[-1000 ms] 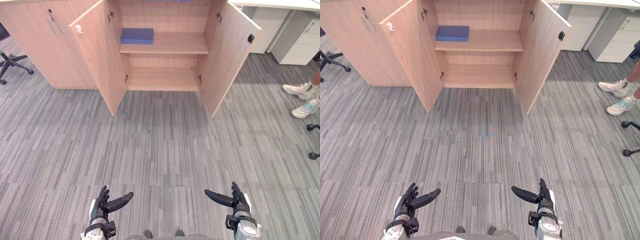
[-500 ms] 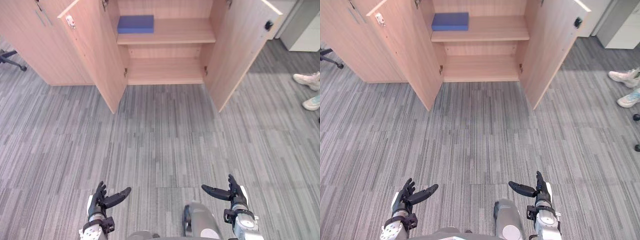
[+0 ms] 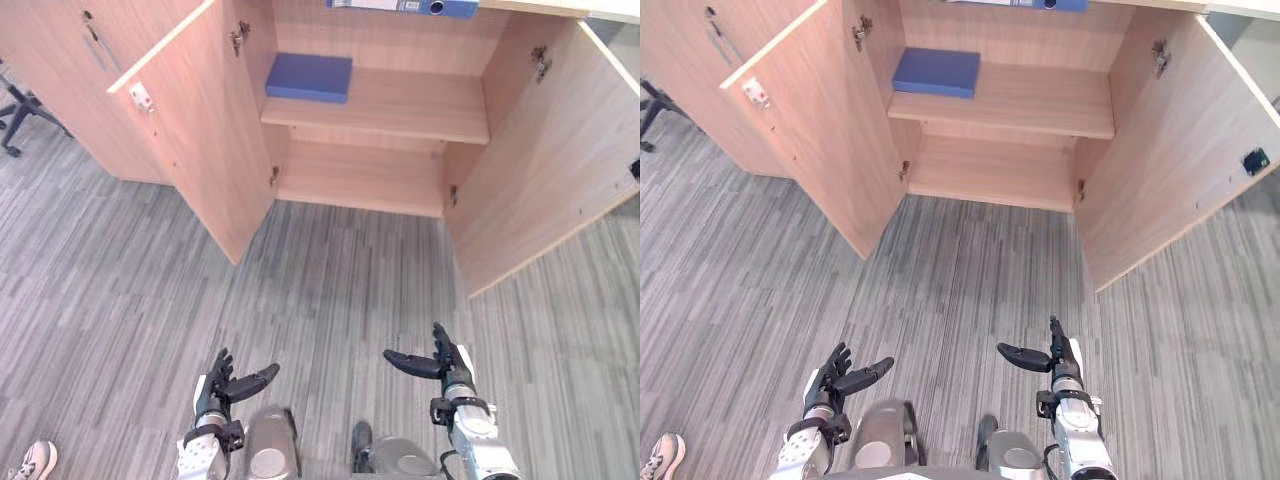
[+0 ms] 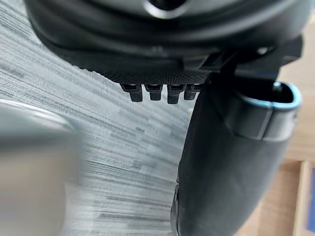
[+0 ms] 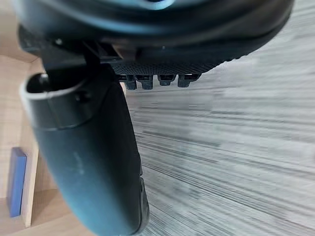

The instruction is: Walk over to the cabinet, pick up the folder, carry it to the office cabinet, place the folder inside the office cabinet, then close the office cabinet door

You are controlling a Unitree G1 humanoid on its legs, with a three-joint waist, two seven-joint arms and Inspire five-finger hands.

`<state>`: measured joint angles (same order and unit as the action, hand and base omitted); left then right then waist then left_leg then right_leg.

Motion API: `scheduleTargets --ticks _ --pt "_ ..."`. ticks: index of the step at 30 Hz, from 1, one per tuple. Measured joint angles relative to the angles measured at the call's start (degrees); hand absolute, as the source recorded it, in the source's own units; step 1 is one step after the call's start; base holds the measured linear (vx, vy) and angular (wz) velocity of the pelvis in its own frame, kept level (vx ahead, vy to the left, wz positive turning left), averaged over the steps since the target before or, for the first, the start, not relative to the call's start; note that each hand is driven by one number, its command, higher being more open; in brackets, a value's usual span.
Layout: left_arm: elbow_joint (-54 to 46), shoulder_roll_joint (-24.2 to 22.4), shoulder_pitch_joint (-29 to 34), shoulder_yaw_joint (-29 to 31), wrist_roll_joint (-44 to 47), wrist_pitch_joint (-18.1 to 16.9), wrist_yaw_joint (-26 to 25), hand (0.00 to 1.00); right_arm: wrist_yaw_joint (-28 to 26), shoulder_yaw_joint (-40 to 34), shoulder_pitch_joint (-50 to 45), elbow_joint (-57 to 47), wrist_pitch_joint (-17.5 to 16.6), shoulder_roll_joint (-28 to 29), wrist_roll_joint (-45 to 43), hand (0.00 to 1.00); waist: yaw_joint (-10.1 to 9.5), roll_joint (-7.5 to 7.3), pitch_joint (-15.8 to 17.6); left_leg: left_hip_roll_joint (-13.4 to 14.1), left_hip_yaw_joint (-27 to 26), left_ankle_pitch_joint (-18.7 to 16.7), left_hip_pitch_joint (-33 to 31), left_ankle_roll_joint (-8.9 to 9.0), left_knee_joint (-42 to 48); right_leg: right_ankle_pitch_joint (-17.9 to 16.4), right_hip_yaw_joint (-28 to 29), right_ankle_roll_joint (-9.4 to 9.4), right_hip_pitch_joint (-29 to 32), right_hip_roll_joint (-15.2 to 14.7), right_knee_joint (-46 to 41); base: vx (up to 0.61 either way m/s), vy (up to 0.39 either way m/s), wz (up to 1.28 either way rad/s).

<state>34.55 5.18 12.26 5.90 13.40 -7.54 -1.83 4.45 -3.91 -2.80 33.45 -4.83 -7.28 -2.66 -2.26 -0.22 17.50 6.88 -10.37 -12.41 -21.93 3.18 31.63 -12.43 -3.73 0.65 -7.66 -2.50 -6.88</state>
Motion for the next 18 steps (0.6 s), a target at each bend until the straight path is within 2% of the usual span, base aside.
scheduleTargets --ticks 1,2,3,5,6,7,8,9,10,11,12,13,14,15,16,17,18 --pt "0.1 -0.2 0.4 0.0 0.0 0.2 0.0 1.00 0.2 -0.5 0.1 0.5 0.0 0.0 0.0 1.00 -0.37 0.15 -0.2 -0.8 0.8 3.1 0.4 0.92 -8.4 -0.6 1.1 -1.01 -0.9 -0.4 0.5 0.59 0.228 -1.09" --pt "0.4 -0.1 0.7 0.4 0.0 0.5 -0.1 1.00 0.6 -0.8 0.1 2.3 0.0 -0.2 0.0 1.00 -1.50 -0.15 -0.4 -1.4 0.6 13.5 1.7 -0.24 -12.0 -1.9 3.8 -2.21 -3.2 -1.1 1.2 0.64 0.282 -0.72" --pt "1.3 0.2 -0.4 0.5 -0.1 0.6 -0.5 1.00 0.8 -0.8 0.2 3.3 0.3 0.2 0.0 1.00 -1.19 -1.57 -1.1 -3.0 -0.4 11.6 1.8 -1.25 -11.3 -1.9 4.6 -1.84 -3.3 -3.0 0.9 0.78 0.341 -0.41" --pt "0.6 0.4 -2.2 2.6 -0.1 0.3 -0.7 1.00 0.4 -0.8 -0.1 3.6 0.3 0.1 0.0 1.00 0.31 -1.91 -1.4 -4.3 -1.5 6.0 2.1 -4.34 -5.6 -0.8 7.4 -3.05 -1.0 -4.7 -7.4 0.69 0.304 -0.03" --pt "0.4 0.3 -2.2 2.7 -0.1 0.3 -0.7 1.00 0.4 -0.8 -0.2 3.7 0.3 0.3 0.1 1.00 0.41 -1.91 -1.4 -4.4 -1.7 4.4 3.3 -4.45 -5.0 -0.5 8.1 -3.93 -0.4 -5.0 -10.9 0.58 0.250 -0.32" --pt "0.1 0.5 -2.0 2.7 -0.1 0.3 -0.7 1.00 0.3 -0.8 -0.2 4.1 0.3 0.6 0.1 1.00 0.38 -1.91 -1.4 -4.9 -2.7 1.5 7.1 -4.49 -5.4 1.2 9.2 -8.62 2.2 -5.3 -21.4 0.65 0.236 -0.28" --pt "0.1 0.6 -2.0 2.5 -0.1 0.4 -0.7 1.00 0.2 -0.6 -0.2 4.4 0.3 0.9 0.4 1.00 0.93 -1.91 -1.4 -5.6 -3.0 -0.4 11.6 -4.74 -6.8 5.1 9.8 -16.49 6.5 -5.8 -34.4 0.63 0.203 -0.21" --pt "0.1 0.6 -2.0 2.4 -0.1 0.4 -0.7 1.00 0.1 -0.3 -0.2 4.4 0.3 0.9 0.6 1.00 1.23 -1.91 -1.4 -6.0 -3.0 -1.0 13.9 -4.98 -7.7 5.1 9.5 -16.19 8.7 -6.1 -40.8 0.58 0.132 -0.03" --pt "0.2 0.9 -1.9 2.2 -0.1 0.4 -0.8 1.00 -0.3 0.1 -0.3 4.6 0.4 1.0 0.6 1.00 1.84 -1.87 -1.4 -6.5 -3.1 -1.6 18.6 -5.12 -10.2 3.6 7.3 -13.95 12.9 -7.0 -50.9 0.28 0.036 0.02" --pt "0.2 1.1 -1.9 2.1 -0.1 0.4 -0.8 1.00 -0.4 0.5 -0.4 4.6 0.4 1.0 0.6 1.00 2.04 -1.77 -1.5 -6.6 -3.1 -1.7 21.0 -5.12 -11.9 2.3 5.5 -11.64 14.9 -7.3 -53.5 0.46 0.026 -0.01" --pt "0.2 1.6 -1.9 1.6 -0.1 0.4 -0.8 1.00 -0.7 1.2 -0.6 4.5 0.3 1.0 0.7 1.00 2.23 -1.31 -1.8 -6.2 -2.9 -1.7 25.2 -5.12 -15.8 0.3 1.4 -8.21 18.7 -7.4 -54.4 0.46 -0.026 0.01" --pt "0.2 2.3 -2.2 1.5 -0.1 0.4 -0.8 1.00 -0.7 2.0 -0.6 4.5 0.3 0.9 0.7 1.00 2.48 -1.05 -1.9 -5.4 -2.6 -1.6 28.4 -5.09 -18.6 -1.5 -2.6 -5.60 21.8 -7.2 -50.8 0.56 -0.048 0.06" --pt "0.3 2.5 -2.4 1.5 -0.1 0.4 -0.8 1.00 -0.9 2.1 -0.6 4.6 0.3 0.9 0.7 1.00 2.73 -0.93 -1.8 -5.0 -2.5 -1.6 29.6 -5.09 -19.3 -2.4 -4.2 -4.44 22.9 -6.9 -47.6 0.46 -0.118 0.20" --pt "0.7 2.5 -2.7 1.5 -0.1 0.4 -0.8 1.00 -1.0 2.1 -0.7 4.8 0.3 0.9 0.7 1.00 3.35 -0.44 -1.5 -3.8 -2.1 -1.6 31.0 -5.08 -19.6 -3.2 -6.5 -3.61 25.1 -6.0 -39.4 0.45 -0.183 0.32" --pt "1.4 2.8 -3.1 1.5 -0.1 0.4 -0.8 1.00 -1.0 2.1 -0.8 5.2 0.4 0.7 0.7 1.00 3.89 -0.50 -1.6 -2.7 -1.3 -1.8 32.2 -4.72 -19.6 -1.8 -7.0 -3.60 26.4 -4.3 -28.4 0.46 -0.211 0.38" --pt "1.7 3.0 -3.1 1.5 -0.1 0.4 -0.8 1.00 -1.0 2.1 -1.0 5.4 0.4 0.7 0.7 1.00 4.11 -0.74 -1.7 -2.5 -1.1 -2.1 32.8 -4.07 -19.6 1.0 -6.8 -3.43 26.5 -3.6 -21.4 0.49 -0.240 0.39" --pt "1.7 3.2 -2.9 1.5 -0.1 0.4 -0.8 1.00 -0.9 2.1 -1.8 5.3 0.3 0.6 0.7 1.00 4.34 -1.98 -2.5 -2.9 -0.9 -3.0 34.0 -1.73 -19.4 8.4 -5.5 -2.57 26.0 -2.9 -11.5 0.53 -0.241 0.33"
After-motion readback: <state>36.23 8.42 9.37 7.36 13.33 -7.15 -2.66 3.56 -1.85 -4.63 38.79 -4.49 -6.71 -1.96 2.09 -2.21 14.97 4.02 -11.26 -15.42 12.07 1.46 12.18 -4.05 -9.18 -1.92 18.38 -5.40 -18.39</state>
